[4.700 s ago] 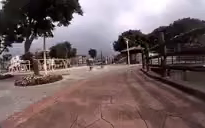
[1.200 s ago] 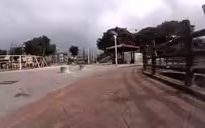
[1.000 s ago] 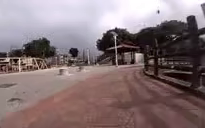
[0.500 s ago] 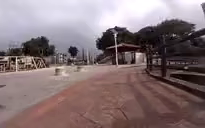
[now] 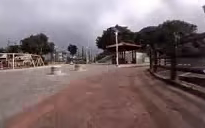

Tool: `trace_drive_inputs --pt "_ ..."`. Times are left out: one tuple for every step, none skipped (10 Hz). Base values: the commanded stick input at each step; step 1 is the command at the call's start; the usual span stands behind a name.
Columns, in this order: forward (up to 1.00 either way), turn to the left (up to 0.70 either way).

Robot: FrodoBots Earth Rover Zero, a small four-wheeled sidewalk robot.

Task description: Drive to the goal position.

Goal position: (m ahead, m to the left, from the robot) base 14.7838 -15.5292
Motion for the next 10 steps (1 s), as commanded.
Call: trace_drive_inputs --pt "1.00 0.00" --pt "1.00 -0.03" --pt "1.00 -0.15" --pt "1.00 -0.26" --pt "1.00 -0.38" --pt "1.00 0.00" --pt "1.00 -0.01" --pt "1.00 -0.11" --pt "1.00 -0.30" --pt "1.00 -0.40"
